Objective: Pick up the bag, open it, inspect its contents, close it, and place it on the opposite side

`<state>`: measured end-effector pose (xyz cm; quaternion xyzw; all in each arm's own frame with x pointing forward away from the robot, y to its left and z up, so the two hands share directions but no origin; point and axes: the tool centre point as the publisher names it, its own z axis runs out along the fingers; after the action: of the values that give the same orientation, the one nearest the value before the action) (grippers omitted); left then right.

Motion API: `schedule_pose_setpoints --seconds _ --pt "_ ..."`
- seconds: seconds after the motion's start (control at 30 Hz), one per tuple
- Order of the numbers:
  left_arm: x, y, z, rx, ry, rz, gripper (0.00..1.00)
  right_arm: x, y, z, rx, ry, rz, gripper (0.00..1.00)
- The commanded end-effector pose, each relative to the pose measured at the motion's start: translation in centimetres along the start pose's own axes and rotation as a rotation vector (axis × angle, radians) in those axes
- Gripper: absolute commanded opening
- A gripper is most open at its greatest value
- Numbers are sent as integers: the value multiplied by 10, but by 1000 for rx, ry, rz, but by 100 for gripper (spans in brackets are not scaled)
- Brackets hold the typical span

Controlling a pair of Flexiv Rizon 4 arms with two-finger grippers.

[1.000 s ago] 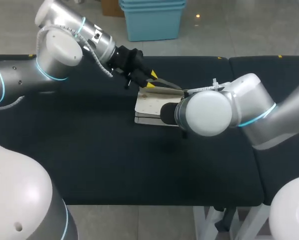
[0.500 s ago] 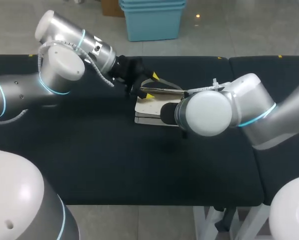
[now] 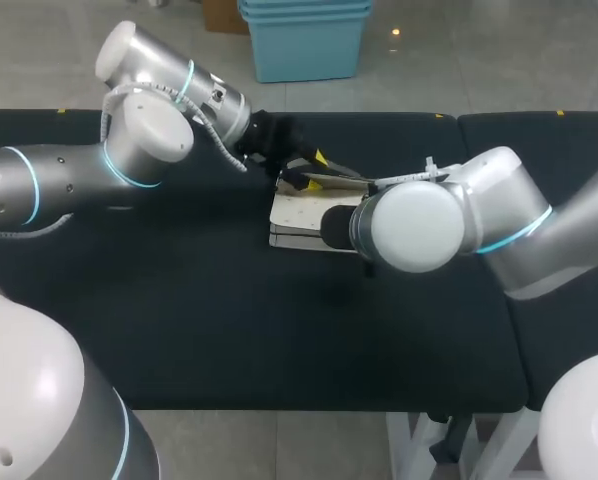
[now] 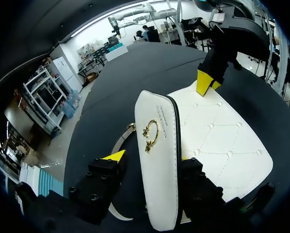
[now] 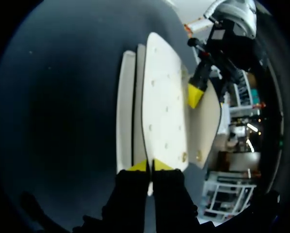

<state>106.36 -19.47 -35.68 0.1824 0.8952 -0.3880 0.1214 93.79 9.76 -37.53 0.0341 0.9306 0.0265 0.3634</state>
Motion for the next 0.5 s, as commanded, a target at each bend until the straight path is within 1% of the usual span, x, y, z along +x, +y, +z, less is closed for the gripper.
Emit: schedule_pose_setpoints --seconds 0.03,0.1,0.2,0.27,0.33,0.37,0.5 --pt "-6 5 6 6 12 -6 44 3 -1 2 -3 -6 1 0" --pt "-7 6 7 5 16 -12 37 3 -1 2 -3 -6 1 0" --pt "-7 7 7 4 24 -21 38 3 -1 2 -3 -6 1 0" --pt "-7 8 7 5 27 -24 34 3 -1 2 -3 -6 1 0" --pt "-7 9 7 5 27 -25 21 3 -1 2 -3 -6 1 0" --pt "-7 9 8 5 28 -25 1 3 -1 2 -3 -6 1 0" --pt "-7 9 8 4 32 -25 0 3 -1 2 -3 -6 1 0"
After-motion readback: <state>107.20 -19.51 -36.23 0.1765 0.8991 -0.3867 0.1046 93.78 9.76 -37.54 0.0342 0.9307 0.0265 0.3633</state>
